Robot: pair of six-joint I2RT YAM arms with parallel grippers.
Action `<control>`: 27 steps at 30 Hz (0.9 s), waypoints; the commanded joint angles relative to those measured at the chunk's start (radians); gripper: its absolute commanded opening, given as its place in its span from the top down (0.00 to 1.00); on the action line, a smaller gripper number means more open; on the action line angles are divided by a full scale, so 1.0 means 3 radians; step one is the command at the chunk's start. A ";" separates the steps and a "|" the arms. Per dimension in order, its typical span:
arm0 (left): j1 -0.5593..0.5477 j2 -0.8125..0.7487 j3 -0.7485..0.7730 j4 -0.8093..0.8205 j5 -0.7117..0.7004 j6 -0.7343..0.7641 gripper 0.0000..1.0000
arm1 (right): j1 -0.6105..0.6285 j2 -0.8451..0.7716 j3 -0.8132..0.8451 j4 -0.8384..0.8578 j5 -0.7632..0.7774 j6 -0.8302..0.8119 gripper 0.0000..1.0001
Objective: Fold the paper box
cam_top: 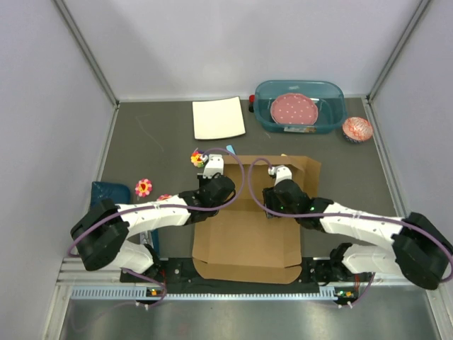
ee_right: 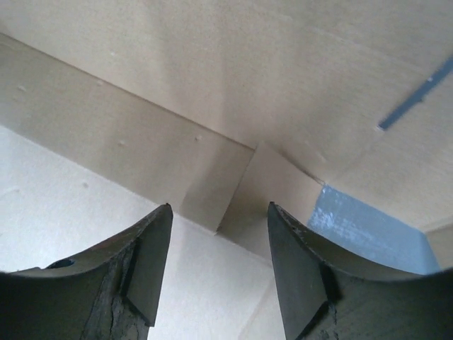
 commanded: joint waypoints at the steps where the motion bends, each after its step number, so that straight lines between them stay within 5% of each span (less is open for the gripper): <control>1: -0.0019 0.0079 -0.0011 -0.0324 0.0068 0.0044 1.00 | 0.0035 -0.0495 0.0289 -0.0462 0.0130 -0.0034 0.42; 10: -0.0019 0.0054 -0.0032 -0.0339 0.0063 0.0018 1.00 | -0.0021 -0.1431 0.0877 -0.1065 0.0815 -0.0406 0.40; 27: -0.0019 -0.0054 -0.0037 -0.0339 0.0063 0.0090 1.00 | -0.0308 -0.0701 0.0898 -0.0755 0.1617 -0.0724 0.43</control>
